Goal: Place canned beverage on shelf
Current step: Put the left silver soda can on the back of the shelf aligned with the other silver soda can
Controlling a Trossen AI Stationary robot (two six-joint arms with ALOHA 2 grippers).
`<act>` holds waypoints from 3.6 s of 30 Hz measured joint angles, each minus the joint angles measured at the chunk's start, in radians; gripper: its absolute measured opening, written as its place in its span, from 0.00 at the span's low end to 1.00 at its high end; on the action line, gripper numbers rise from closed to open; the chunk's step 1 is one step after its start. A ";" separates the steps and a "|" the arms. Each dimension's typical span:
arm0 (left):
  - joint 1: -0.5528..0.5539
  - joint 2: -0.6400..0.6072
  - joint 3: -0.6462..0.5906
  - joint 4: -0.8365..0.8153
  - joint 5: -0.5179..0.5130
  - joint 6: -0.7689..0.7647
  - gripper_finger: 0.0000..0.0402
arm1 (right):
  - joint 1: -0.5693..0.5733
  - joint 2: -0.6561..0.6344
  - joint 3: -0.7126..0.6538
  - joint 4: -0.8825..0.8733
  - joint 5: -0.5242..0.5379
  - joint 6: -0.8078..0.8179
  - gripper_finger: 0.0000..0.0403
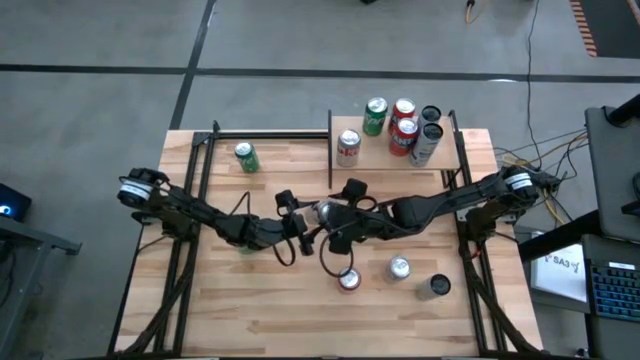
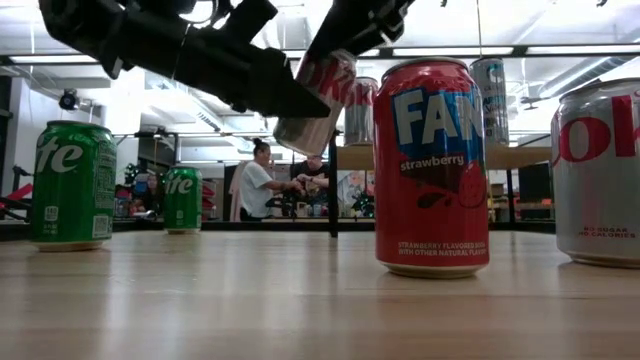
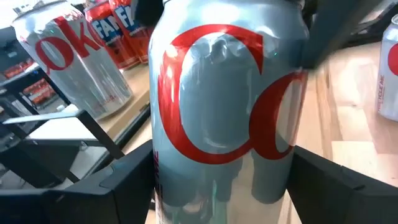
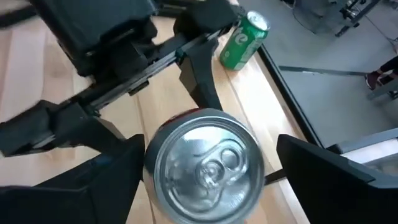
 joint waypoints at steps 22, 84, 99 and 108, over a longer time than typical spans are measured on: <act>-0.004 -0.313 -0.244 0.438 0.383 -0.029 0.71 | 0.095 -0.201 -0.167 0.274 -0.002 -0.107 0.89; 0.003 -0.229 -0.044 0.341 0.376 0.044 0.84 | 0.028 -0.048 -0.216 0.494 -0.002 -0.175 0.70; 0.004 -0.249 -0.032 0.299 0.176 0.039 0.71 | 0.027 -0.074 -0.214 0.491 0.013 -0.184 0.94; 0.069 -0.318 0.143 0.005 0.188 0.185 0.71 | 0.028 -0.232 -0.167 0.228 0.006 -0.163 0.95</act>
